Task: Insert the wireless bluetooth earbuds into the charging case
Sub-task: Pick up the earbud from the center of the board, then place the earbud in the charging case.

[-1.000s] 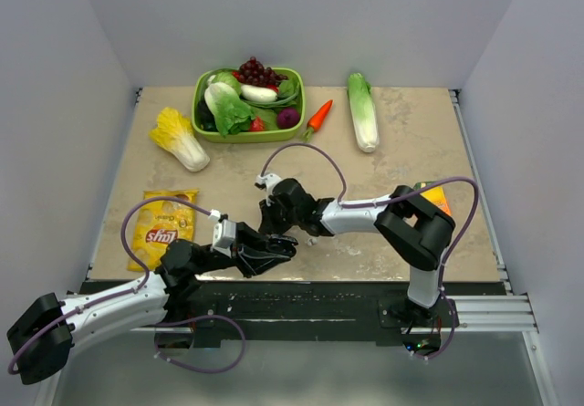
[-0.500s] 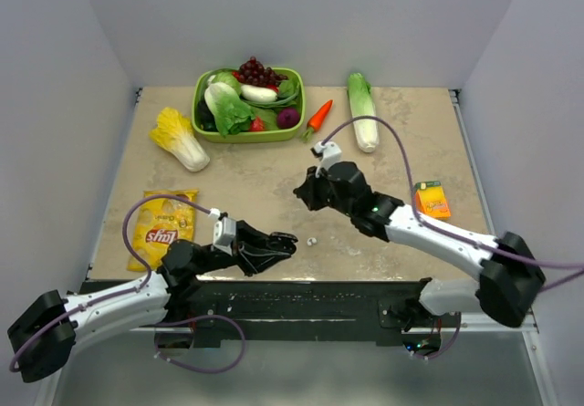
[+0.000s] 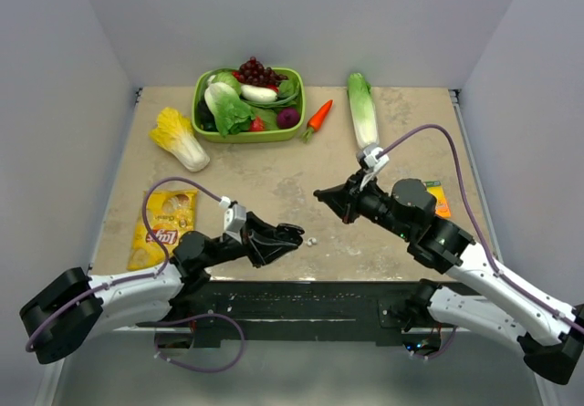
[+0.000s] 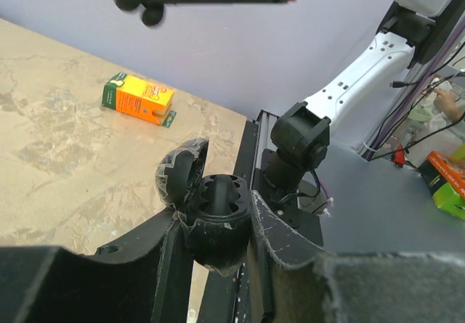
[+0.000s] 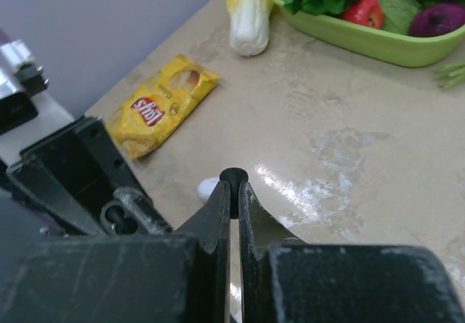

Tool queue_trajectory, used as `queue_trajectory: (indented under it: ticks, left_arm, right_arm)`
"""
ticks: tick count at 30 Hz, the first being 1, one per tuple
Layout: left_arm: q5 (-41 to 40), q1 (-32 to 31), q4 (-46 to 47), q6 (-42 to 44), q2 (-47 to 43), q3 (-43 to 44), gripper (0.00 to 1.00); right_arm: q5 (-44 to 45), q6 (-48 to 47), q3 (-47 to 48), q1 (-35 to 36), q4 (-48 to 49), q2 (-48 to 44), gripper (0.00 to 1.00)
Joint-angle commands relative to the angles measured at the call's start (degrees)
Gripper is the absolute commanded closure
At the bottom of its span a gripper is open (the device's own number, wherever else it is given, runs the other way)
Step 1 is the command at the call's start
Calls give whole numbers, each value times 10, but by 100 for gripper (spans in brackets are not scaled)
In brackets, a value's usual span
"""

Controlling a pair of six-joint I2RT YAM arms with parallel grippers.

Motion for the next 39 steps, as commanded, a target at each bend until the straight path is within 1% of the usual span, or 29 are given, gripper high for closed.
queue_trajectory:
  ticks: [1,6,12,15,24,29,39]
  left_arm:
    - [17,11,61,-8,14,41,100]
    - [47,24,84,-18,30,58,100]
    - [87,31,114,-32,68,73,100]
    - [100,34,123,-38,77,76,100]
    - [122,36,142,-46,94,89,100]
    - [127,36,145,-46,89,88,100]
    - [138,36,159,-48,90,82,100]
  right_arm:
    - [-111,-22,-10,2,-10,-34,100]
    - [-178,-30,-17,1,-6,-64,100]
    - [-264,-38,-11,2,-5,-54,100]
    - [-287,-48,-5,1,-21,-47,100]
    - [-299,-62,-2,25,-29,-6,100]
    - [-271,-64,-2,30,-33,-5,100]
    - [-246,-71,0,31,-42,-9,100]
